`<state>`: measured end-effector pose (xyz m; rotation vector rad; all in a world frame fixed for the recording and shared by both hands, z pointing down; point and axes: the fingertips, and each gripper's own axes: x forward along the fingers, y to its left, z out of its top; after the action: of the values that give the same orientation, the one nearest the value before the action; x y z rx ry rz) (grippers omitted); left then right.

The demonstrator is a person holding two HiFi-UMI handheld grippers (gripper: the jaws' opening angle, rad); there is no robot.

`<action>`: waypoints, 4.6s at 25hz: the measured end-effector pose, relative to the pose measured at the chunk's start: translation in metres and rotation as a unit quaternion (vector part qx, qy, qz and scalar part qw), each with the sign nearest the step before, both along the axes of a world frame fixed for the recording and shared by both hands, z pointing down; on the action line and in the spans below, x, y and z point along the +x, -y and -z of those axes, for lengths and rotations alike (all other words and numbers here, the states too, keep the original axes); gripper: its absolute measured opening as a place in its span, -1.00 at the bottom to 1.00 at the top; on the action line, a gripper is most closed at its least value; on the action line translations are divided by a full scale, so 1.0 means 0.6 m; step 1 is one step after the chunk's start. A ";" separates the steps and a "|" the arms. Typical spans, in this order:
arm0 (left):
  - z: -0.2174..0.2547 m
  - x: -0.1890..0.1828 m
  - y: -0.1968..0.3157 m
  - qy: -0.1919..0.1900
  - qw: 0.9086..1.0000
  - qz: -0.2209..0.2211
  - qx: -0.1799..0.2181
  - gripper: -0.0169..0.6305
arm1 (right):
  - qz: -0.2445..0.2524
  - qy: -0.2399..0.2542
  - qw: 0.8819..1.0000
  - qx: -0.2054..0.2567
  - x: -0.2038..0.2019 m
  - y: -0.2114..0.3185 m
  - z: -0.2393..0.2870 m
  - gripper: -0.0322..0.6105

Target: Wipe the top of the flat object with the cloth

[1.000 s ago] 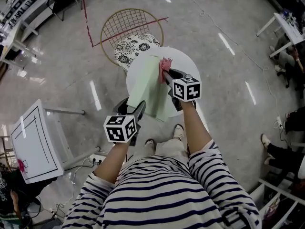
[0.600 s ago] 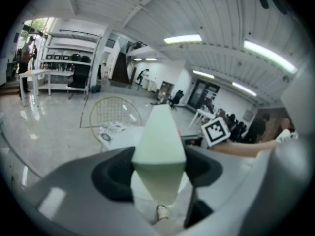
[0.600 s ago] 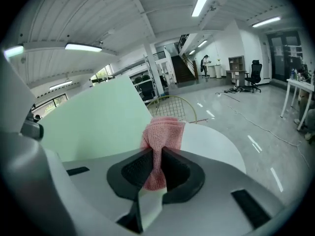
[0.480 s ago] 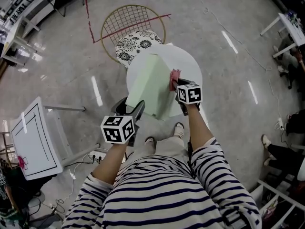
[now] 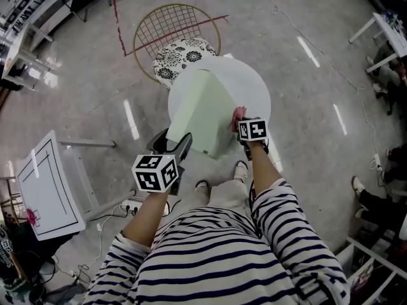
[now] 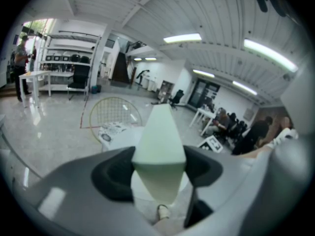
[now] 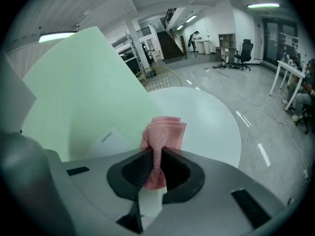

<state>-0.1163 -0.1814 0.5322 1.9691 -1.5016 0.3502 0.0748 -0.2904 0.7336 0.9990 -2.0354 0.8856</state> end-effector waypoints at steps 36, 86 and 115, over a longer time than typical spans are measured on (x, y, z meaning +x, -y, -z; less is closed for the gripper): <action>0.016 0.034 0.017 0.037 0.998 -0.035 0.049 -0.03 | 0.012 0.160 0.978 -0.133 -0.111 -0.299 0.056 -0.75; 0.193 0.102 -0.154 0.015 0.929 -0.209 0.305 -0.92 | 0.125 0.200 0.880 0.413 -0.122 -0.337 0.578 -0.75; 0.216 0.097 -0.193 -0.017 0.906 -0.243 0.345 -0.93 | 0.142 0.178 0.876 0.426 -0.159 -0.344 0.579 -0.75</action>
<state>-0.0582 -0.0655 0.4027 2.9034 -1.1748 -0.0393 -0.0208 -0.0840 0.3865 0.9537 -2.8915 -0.0497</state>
